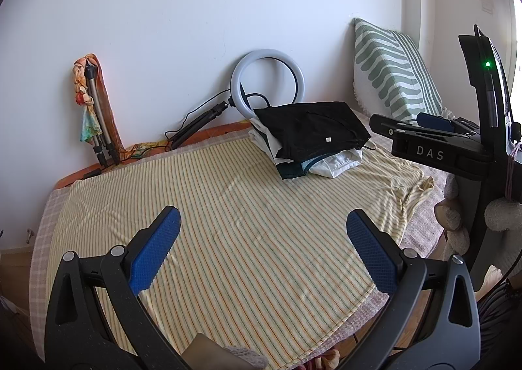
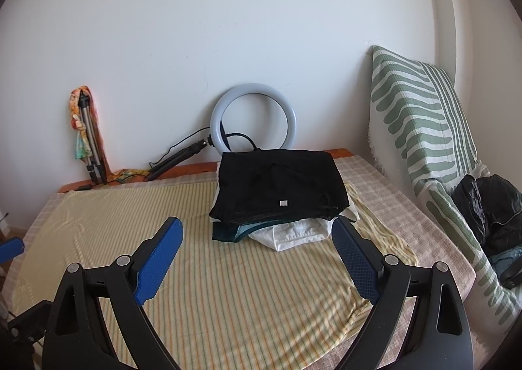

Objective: Fold small clothes

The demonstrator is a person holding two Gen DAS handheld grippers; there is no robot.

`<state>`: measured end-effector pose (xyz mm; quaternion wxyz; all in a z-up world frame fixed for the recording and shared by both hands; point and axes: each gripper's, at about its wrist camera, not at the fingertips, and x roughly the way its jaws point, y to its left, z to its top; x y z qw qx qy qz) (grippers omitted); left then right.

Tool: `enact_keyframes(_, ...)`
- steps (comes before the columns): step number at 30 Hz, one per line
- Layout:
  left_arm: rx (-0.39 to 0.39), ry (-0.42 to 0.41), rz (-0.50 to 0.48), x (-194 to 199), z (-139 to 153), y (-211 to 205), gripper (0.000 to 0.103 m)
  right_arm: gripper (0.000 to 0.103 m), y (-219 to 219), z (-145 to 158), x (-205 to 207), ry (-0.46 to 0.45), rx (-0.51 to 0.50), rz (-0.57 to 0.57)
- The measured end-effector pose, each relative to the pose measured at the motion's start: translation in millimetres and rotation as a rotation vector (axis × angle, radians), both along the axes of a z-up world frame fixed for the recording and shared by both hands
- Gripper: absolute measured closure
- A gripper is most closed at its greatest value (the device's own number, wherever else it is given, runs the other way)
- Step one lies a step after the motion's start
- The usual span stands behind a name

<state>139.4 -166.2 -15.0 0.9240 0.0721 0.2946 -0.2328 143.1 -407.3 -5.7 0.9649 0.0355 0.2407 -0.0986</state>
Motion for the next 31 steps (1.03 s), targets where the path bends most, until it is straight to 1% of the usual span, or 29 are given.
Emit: enact_keyframes(31, 0.002, -0.016, -0.003, -0.7, 1.8, 3.8, 0.0, 0.01, 1.6, -0.7, 0.8, 0.005, 0.015, 0.002)
